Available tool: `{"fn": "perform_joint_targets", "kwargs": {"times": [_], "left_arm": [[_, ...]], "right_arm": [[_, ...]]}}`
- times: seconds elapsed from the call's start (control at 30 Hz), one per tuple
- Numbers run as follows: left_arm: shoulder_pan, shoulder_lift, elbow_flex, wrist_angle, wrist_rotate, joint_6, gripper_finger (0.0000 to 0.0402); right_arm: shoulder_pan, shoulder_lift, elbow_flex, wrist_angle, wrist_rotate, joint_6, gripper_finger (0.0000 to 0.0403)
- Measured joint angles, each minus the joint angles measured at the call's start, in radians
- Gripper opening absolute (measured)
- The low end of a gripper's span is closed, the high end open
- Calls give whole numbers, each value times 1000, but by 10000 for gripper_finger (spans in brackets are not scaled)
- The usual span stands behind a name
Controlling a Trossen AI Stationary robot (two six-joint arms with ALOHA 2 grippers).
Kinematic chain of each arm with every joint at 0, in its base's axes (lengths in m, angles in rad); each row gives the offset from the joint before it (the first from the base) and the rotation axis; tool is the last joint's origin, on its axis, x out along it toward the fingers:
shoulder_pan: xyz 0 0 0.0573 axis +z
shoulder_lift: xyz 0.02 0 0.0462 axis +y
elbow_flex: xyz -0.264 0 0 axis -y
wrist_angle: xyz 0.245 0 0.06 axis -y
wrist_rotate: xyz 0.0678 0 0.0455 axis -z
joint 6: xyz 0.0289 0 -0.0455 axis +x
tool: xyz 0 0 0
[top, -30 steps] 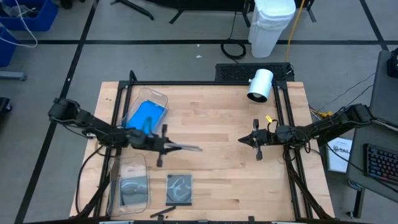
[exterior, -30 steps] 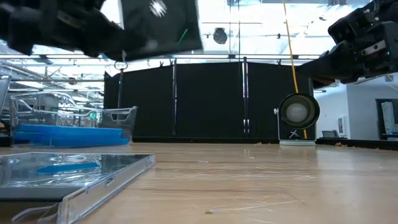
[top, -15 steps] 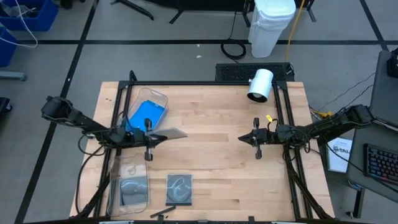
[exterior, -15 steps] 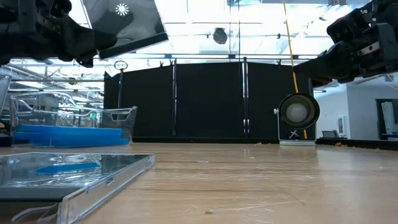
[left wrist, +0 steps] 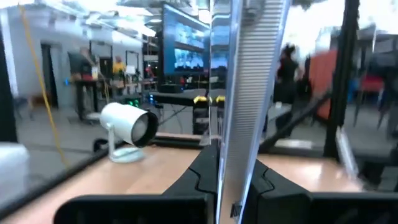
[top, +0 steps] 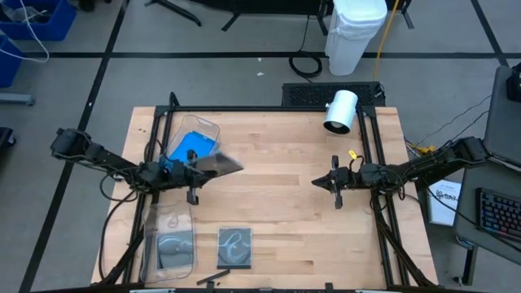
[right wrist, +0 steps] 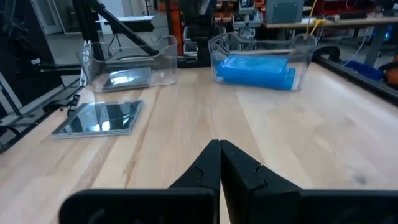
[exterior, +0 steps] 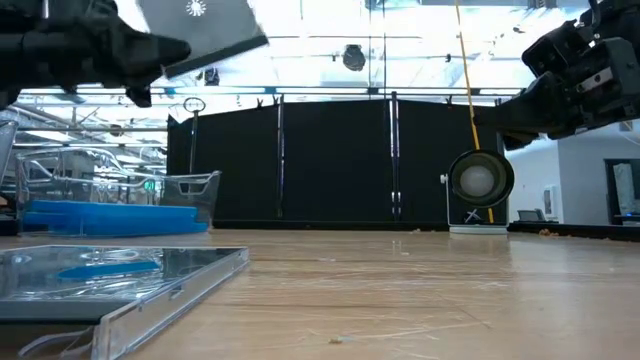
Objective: Pick & place jewel cases by type
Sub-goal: Put the top black CD case into the bottom transparent bin
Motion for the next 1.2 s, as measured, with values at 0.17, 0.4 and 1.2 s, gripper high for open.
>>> {"fn": "perform_joint_targets", "kwargs": {"times": [0.17, 0.4, 1.2], "left_arm": [[-47, -72, 183, -397, 175, -100, 22], [-234, 43, 828, -1590, -87, -311, 22], [-811, 731, 1799, -2733, 171, -1419, 22]], "right_arm": [[1, 0, 0, -46, 0, 40, 0], [1, 0, 0, -75, 0, 61, 0], [2, 0, 0, -69, -53, 65, 0]]}}
